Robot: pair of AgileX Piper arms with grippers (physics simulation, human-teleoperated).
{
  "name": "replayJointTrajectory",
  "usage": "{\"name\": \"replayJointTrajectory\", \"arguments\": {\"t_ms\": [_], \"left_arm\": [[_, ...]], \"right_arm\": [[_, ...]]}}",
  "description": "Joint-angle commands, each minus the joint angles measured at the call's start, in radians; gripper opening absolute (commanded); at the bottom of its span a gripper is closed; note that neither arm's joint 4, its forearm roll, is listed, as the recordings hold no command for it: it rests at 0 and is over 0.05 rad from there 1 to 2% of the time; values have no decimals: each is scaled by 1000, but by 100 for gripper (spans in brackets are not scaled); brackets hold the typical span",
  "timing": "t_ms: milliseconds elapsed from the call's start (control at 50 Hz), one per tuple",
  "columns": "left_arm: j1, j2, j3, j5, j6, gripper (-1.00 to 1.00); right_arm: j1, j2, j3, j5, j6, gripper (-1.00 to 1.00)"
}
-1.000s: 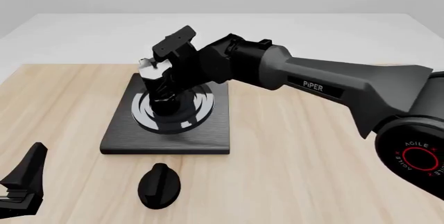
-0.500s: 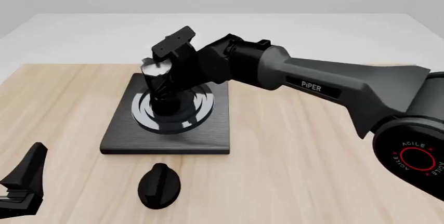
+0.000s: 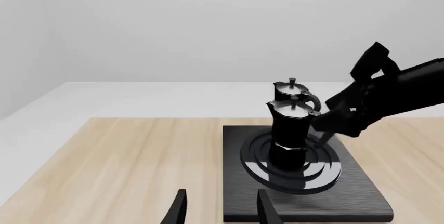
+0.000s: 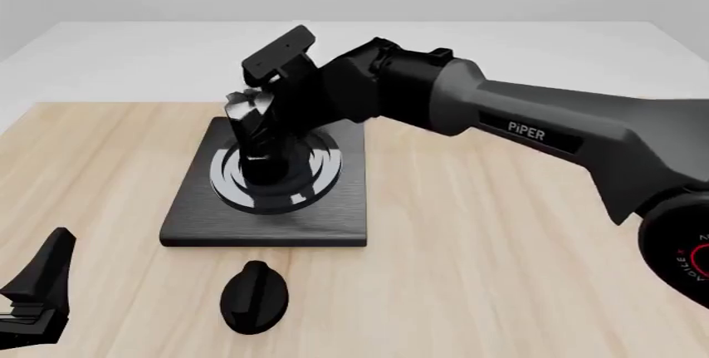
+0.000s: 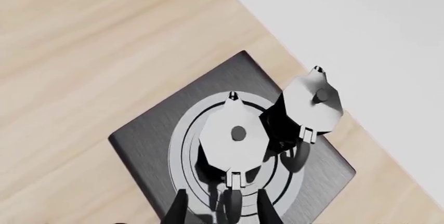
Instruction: Put both moka pots on the stove.
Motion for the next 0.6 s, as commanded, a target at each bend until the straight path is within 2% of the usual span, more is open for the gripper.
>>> {"name": "replayJointTrajectory", "arguments": {"t_ms": [20, 300, 600], "left_arm": [[0, 0, 0, 0, 0, 100], [0, 0, 0, 0, 0, 100], [0, 0, 0, 0, 0, 100]], "right_arm": [[-2, -50, -5, 41, -22, 100], [-5, -164, 29, 76, -46, 100], [10, -397, 249, -37, 23, 100]]}}
